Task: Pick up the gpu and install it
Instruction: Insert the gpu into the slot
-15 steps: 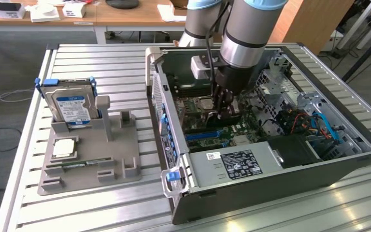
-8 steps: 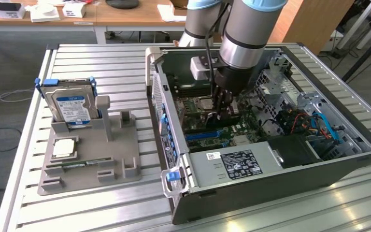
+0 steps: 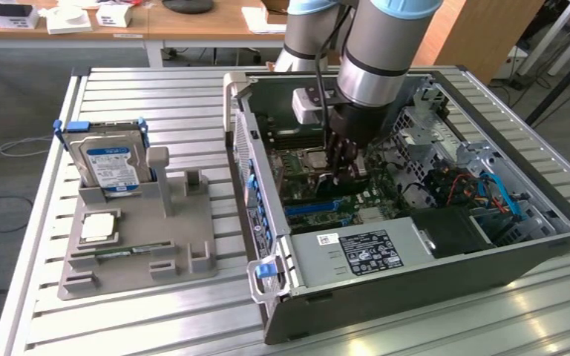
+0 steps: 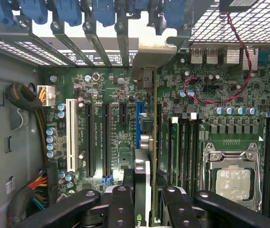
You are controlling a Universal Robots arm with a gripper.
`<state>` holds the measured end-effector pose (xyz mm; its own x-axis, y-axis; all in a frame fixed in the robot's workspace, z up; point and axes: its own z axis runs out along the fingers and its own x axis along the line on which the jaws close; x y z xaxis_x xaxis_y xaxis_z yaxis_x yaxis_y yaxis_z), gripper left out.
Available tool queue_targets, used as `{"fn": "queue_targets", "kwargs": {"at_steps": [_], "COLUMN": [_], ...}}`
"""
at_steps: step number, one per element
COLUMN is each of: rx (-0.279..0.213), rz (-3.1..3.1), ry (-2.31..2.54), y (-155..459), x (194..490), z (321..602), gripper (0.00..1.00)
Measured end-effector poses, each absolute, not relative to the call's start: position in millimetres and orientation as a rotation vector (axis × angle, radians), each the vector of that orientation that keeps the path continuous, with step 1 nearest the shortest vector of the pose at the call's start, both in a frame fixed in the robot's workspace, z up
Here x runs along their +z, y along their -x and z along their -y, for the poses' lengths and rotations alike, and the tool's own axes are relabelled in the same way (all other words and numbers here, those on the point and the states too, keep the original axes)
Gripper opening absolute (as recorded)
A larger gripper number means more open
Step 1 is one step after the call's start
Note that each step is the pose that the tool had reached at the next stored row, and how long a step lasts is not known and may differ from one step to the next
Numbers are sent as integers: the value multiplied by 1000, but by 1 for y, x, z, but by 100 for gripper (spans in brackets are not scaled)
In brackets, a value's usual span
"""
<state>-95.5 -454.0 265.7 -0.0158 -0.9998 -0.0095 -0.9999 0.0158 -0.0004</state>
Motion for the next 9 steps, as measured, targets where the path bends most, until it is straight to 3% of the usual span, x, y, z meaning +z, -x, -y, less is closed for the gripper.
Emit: {"fn": "queue_targets", "kwargs": {"at_steps": [9], "rx": [10], "rz": [-2234], "ry": [2199], "y": [98], "x": [266], "z": [455], "gripper": [27]}}
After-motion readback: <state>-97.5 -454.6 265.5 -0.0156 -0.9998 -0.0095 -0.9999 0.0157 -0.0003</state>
